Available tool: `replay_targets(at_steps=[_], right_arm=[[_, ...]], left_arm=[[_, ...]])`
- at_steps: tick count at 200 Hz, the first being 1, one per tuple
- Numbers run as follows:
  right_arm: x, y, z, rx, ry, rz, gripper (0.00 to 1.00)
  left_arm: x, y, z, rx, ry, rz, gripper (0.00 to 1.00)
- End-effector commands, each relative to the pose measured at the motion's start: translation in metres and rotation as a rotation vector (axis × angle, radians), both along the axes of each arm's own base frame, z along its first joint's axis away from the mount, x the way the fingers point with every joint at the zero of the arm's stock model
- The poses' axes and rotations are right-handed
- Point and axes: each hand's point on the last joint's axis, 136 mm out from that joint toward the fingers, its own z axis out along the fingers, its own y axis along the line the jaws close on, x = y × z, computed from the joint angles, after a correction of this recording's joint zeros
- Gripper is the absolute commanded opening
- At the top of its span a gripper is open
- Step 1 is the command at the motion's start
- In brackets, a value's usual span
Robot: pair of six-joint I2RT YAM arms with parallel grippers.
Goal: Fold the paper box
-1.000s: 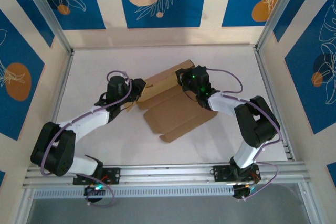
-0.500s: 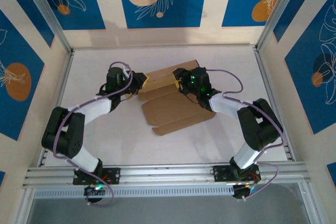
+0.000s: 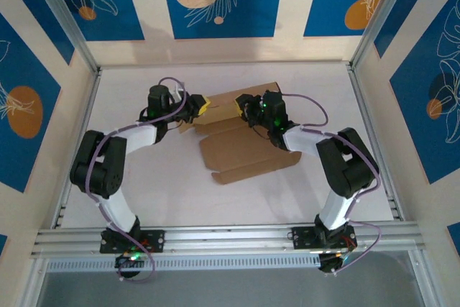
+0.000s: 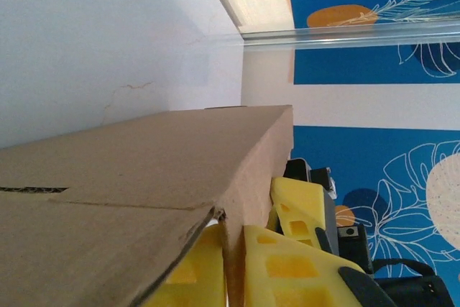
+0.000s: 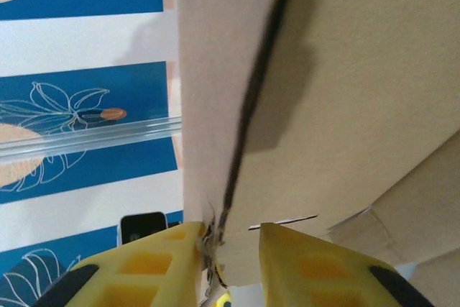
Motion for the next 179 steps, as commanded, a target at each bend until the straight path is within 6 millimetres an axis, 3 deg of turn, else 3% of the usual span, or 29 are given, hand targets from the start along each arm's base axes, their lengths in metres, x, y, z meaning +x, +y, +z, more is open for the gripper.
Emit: replay_targets(at_steps=[1,37,75,101,120,149,179], right_arm=[[0.014,0.001,0.015,0.053,-0.053,-0.04,0.17],[0.019,0.002,0.014,0.046,-0.067,-0.049,0.13],[0.024,-0.001,0.013,0.033,-0.078,-0.067,0.24],[0.028,-0.001,0.011,0.046,-0.082,-0.078,0.12],[0.03,-0.003,0.012,0.047,-0.08,-0.107,0.0],[0.031,-0.013,0.013,0.0,-0.039,-0.185,0.0],[0.025,-0.023,0.025,-0.119,-0.018,-0.261,0.0]], left_arm=[[0.004,-0.005,0.021,-0.052,-0.065,-0.041,0.13],[0.002,-0.005,0.018,-0.041,-0.062,-0.051,0.13],[0.001,-0.003,0.013,-0.034,-0.05,-0.049,0.13],[0.001,-0.004,0.014,-0.03,-0.052,-0.054,0.14],[0.004,-0.001,0.019,-0.009,-0.075,-0.046,0.28],[0.004,0.017,0.027,0.12,-0.122,0.015,0.51],[-0.012,0.055,0.012,0.449,-0.139,0.113,0.59]])
